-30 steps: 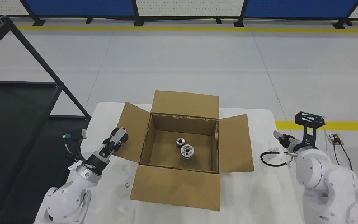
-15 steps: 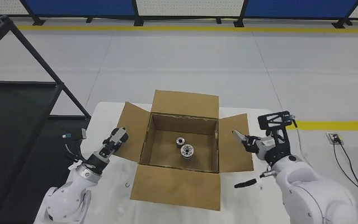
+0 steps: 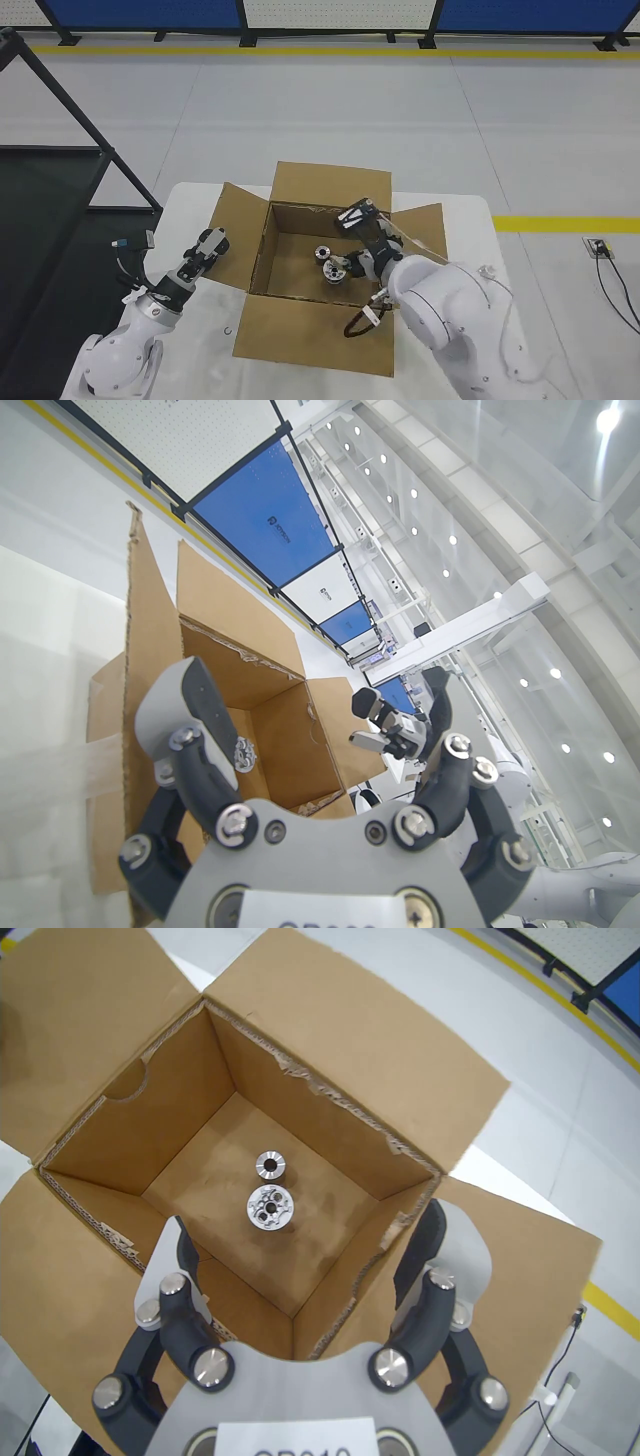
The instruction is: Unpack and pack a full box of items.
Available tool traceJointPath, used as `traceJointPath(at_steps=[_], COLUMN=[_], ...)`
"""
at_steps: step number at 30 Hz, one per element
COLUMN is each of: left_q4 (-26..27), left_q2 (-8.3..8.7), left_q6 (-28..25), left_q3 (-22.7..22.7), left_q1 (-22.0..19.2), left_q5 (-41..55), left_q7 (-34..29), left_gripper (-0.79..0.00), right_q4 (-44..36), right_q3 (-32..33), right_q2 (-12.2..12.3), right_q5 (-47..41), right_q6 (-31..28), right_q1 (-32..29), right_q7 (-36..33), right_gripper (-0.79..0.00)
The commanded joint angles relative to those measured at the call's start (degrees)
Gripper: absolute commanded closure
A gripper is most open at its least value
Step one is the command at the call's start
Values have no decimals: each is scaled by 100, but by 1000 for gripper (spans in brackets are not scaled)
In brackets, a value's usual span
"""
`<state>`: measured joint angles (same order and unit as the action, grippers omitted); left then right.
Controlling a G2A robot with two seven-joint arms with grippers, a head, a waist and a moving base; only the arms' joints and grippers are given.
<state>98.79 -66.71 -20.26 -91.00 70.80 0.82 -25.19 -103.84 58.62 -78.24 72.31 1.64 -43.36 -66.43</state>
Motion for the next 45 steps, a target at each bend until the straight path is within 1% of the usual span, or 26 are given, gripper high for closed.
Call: traceJointPath(at_steps=[1, 8, 12, 19, 30, 40, 41, 43, 44, 45], left_q4=[0, 0, 0, 0, 0, 0, 0, 0, 0, 0], left_q2=[0, 0, 0, 0, 0, 0, 0, 0, 0, 0], left_q6=[0, 0, 0, 0, 0, 0, 0, 0, 0, 0], left_q3=[0, 0, 0, 0, 0, 0, 0, 0, 0, 0], left_q1=[0, 0, 0, 0, 0, 0, 0, 0, 0, 0], left_q5=[0, 0, 0, 0, 0, 0, 0, 0, 0, 0], left_q7=[0, 0, 0, 0, 0, 0, 0, 0, 0, 0], left_gripper=[-785, -785, -785, -785, -785, -785, -785, -785, -785, -785], right_q4=[343, 1495, 2123, 3069, 4003, 4686, 4738, 4824, 4859, 4892], right_q3=[-241, -829, -1035, -1303, -1494, -1532, -1532, -1521, -1517, -1510], right_q2=[-58, -279, -409, -607, -845, -1019, -1032, -1055, -1064, -1072], right_q5=[-64, -301, -444, -692, -897, -1170, -1186, -1215, -1220, -1225], right_q6=[4, 174, 334, 408, 565, 471, 456, 442, 428, 411], right_q1=[181, 698, 979, 1352, 1610, 1763, 1777, 1802, 1812, 1821], right_q7=[-28, 81, 123, 67, 356, 581, 593, 626, 638, 643], right_gripper=[-785, -785, -785, -785, -785, -785, -690, -468, -342, -283])
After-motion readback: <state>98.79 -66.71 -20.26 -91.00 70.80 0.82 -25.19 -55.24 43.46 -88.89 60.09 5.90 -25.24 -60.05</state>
